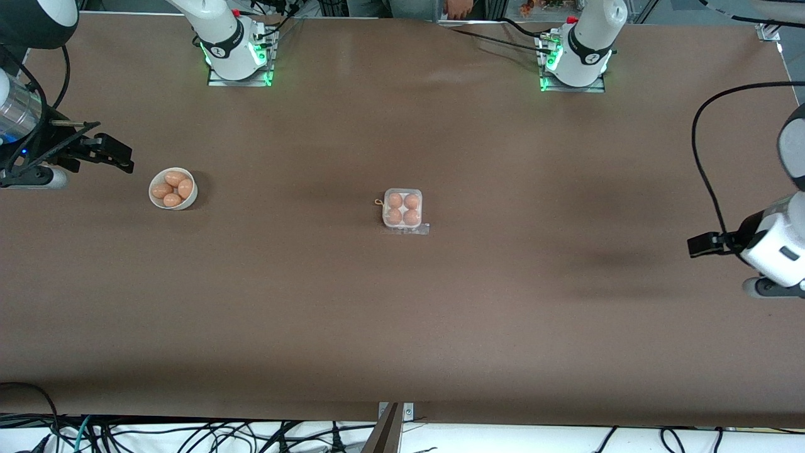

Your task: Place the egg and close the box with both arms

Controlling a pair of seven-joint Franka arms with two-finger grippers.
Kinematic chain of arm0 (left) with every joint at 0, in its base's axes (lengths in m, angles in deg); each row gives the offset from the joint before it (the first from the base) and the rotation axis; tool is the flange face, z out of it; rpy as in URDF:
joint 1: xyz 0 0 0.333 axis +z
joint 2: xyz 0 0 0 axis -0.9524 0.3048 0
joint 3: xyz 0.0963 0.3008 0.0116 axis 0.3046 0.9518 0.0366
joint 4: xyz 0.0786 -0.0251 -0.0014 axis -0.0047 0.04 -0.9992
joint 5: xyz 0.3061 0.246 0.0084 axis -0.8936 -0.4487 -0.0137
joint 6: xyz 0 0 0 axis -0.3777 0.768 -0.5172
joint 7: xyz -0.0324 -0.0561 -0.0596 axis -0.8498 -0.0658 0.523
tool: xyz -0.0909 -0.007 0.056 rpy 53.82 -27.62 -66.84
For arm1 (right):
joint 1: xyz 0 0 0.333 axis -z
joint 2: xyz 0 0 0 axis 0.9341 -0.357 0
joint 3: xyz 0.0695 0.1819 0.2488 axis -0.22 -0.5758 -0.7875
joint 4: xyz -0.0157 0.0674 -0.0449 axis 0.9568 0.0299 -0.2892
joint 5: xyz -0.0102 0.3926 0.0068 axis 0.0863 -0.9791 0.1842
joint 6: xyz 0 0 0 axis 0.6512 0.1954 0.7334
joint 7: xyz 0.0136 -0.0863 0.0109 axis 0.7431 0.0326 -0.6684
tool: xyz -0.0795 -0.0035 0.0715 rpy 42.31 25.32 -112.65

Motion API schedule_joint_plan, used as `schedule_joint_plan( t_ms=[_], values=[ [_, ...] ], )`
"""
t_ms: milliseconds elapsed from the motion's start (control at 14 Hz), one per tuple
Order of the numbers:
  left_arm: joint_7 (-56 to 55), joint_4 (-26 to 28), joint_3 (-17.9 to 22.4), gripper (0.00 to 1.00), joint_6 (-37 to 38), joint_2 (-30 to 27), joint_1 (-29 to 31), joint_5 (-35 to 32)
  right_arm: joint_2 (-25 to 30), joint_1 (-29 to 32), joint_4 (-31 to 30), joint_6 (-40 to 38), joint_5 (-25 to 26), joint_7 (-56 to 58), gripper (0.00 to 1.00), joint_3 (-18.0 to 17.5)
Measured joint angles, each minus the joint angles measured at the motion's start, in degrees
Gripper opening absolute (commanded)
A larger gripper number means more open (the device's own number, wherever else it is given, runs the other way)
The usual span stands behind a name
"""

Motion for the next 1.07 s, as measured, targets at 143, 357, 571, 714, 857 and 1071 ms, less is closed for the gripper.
schedule_joint_plan(
  t_ms=[143, 357, 571, 714, 857, 1071],
  values=[
    [0.01, 2.88, 0.37, 1.00, 0.00, -2.61, 0.09, 2.04, 0.00, 0.00, -0.01, -0.02, 0.00, 0.00, 1.00, 0.00],
    [0.00, 5.97, 0.28, 1.00, -0.76, -5.20, -0.33, 5.66, -0.01, 0.00, -0.01, -0.02, 0.00, 0.00, 1.00, 0.00],
    [-0.21, 10.01, 0.25, 1.00, -3.90, -7.83, -1.45, 5.90, -0.01, 0.00, -0.01, -0.03, 0.00, 0.00, 1.00, 0.00],
    [-0.56, 11.76, 0.24, 1.00, -4.64, -9.05, -2.10, 5.90, -0.01, 0.00, -0.01, -0.03, 0.00, 0.00, 1.00, 0.00],
    [-1.47, 13.00, 0.24, 1.00, -5.03, -9.55, -2.66, 5.90, -0.01, 0.00, -0.01, -0.03, 0.00, 0.00, 1.00, 0.00],
    [-1.97, 13.84, 0.24, 1.00, -5.66, -9.83, -3.38, 5.90, -0.01, 0.00, -0.01, -0.03, 0.00, 0.00, 1.00, 0.00]
  ],
)
